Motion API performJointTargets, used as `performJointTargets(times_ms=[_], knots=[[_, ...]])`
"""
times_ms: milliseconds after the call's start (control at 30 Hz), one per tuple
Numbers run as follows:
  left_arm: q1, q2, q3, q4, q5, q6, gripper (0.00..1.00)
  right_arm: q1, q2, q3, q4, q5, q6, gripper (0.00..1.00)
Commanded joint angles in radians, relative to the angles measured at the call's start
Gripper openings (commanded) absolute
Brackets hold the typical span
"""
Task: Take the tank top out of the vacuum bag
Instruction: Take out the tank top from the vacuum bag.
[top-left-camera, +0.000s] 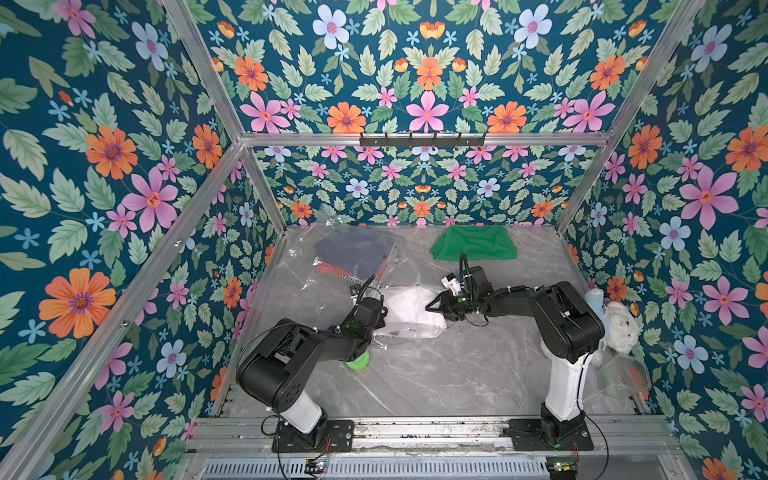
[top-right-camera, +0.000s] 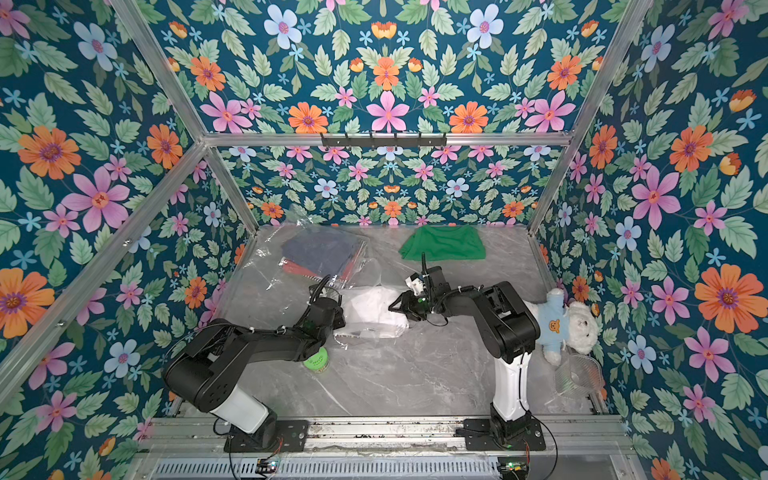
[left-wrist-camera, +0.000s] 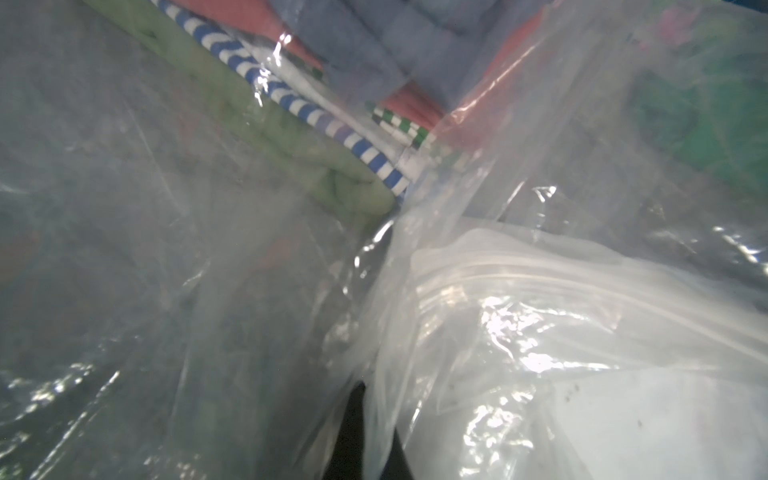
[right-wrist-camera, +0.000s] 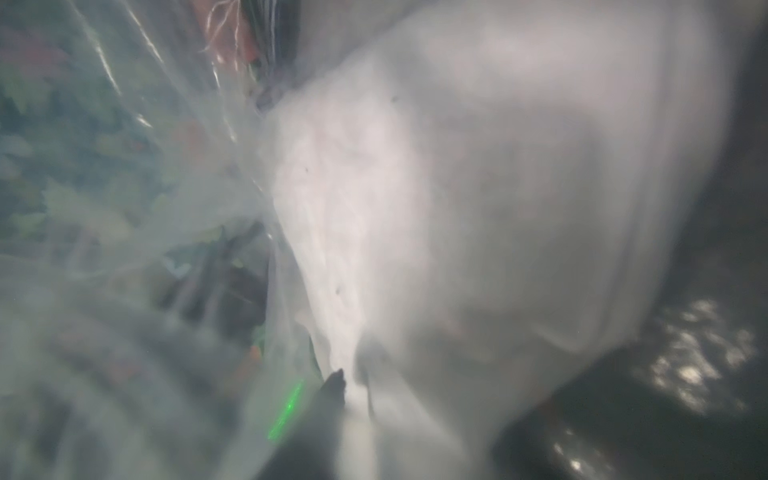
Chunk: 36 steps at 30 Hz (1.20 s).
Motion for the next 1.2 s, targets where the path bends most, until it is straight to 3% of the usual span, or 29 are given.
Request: performJointTargets(times_ms=[0,133,167,233,300,467,667,1167], knots=[[0.001,0.014,0.000,-0.002,0.023,-0.018,0.00,0.025,0.010,0.032,-0.020,-0.015,-0.035,0.48],[0.000,0.020,-0.003,0.005,0.030,-0.023,0.00,0.050,0.017,0.075,-0.109,0.040,-0.094,0.45],[0.000,0.020,-0.004,0.006,0.029,-0.023,0.00,0.053,0.016,0.083,-0.134,0.059,-0.106,0.39],[0.000,0.015,-0.006,0.006,0.028,-0.024,0.00,0.056,0.007,0.089,-0.174,0.102,-0.133,0.16],[0.000,0.006,-0.011,0.004,0.021,-0.024,0.00,0.056,-0.019,0.079,-0.181,0.124,-0.142,0.00],[0.005,-0.034,-0.016,-0.035,-0.030,-0.016,0.00,0.044,-0.115,0.056,-0.225,0.181,-0.188,0.00],[0.042,-0.046,-0.019,-0.070,-0.037,-0.010,0.00,-0.021,-0.240,0.006,-0.240,0.136,-0.200,0.00],[0.106,-0.033,-0.005,-0.096,-0.009,0.004,0.00,-0.308,-0.492,-0.142,-0.373,0.112,-0.250,0.00]])
